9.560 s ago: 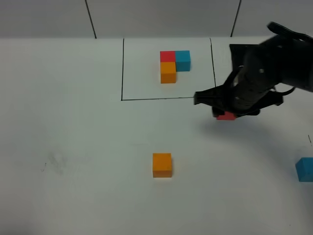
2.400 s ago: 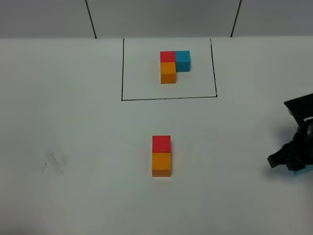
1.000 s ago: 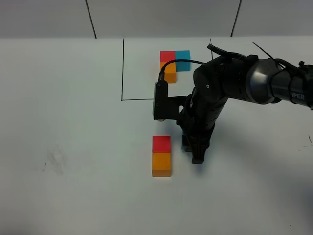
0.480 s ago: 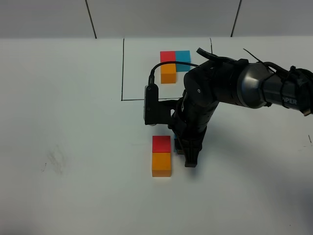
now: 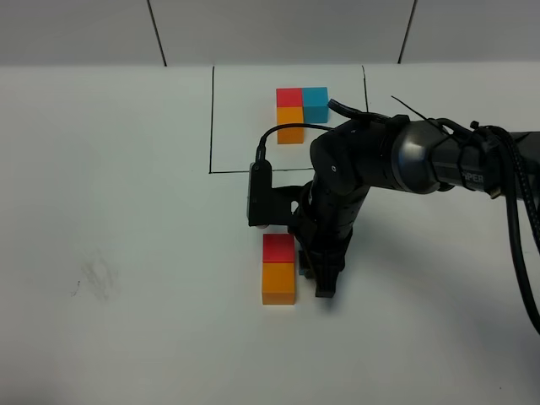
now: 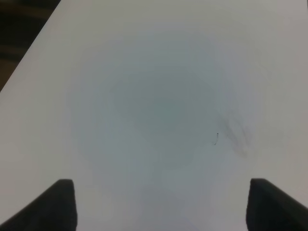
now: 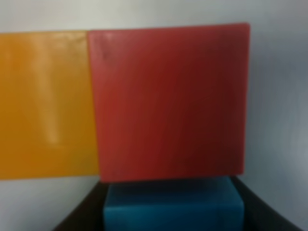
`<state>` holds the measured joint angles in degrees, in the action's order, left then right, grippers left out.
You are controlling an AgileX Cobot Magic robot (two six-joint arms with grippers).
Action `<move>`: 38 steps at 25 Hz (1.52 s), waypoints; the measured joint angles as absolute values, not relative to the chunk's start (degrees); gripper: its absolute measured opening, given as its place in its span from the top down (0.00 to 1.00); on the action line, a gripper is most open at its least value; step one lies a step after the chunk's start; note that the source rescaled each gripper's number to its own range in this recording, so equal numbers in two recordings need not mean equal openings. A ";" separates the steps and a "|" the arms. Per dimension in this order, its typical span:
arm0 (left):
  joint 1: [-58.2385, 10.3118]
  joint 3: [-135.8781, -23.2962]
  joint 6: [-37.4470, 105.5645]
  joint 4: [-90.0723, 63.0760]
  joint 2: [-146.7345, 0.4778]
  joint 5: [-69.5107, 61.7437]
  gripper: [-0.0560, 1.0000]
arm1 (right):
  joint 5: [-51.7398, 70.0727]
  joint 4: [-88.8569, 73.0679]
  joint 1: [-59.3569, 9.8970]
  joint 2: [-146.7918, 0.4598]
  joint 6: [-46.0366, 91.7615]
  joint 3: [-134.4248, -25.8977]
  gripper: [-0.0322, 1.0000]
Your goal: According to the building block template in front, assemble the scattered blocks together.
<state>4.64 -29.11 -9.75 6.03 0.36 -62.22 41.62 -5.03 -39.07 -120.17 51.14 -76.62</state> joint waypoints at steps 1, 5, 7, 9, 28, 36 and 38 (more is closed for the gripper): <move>4.64 -29.11 -9.75 6.03 0.36 -62.22 0.36 | 41.33 -5.08 -39.07 -120.45 51.14 -76.87 0.78; 4.64 -29.11 -9.75 6.03 0.36 -62.22 0.36 | 41.65 -5.68 -39.07 -121.50 51.12 -77.94 0.78; 4.64 -29.11 -9.75 6.03 0.36 -62.22 0.36 | 42.04 -5.89 -39.07 -121.68 51.12 -78.34 0.78; 4.64 -29.11 -9.75 6.03 0.36 -62.22 0.36 | 42.04 -5.95 -39.07 -121.75 51.12 -78.39 0.78; 4.64 -29.11 -9.69 6.03 0.36 -62.22 0.36 | 49.71 2.17 -38.32 -112.16 38.70 -77.88 0.03; 4.64 -29.11 -9.69 6.03 0.36 -62.22 0.36 | 54.22 13.01 -17.71 -87.49 17.58 -66.93 0.00; 4.64 -29.11 -9.69 6.03 0.36 -62.22 0.36 | 54.25 17.45 -10.68 -80.61 17.00 -64.38 0.00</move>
<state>4.64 -29.11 -9.69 6.03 0.36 -62.22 54.25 17.45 -10.68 -80.61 17.00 -64.38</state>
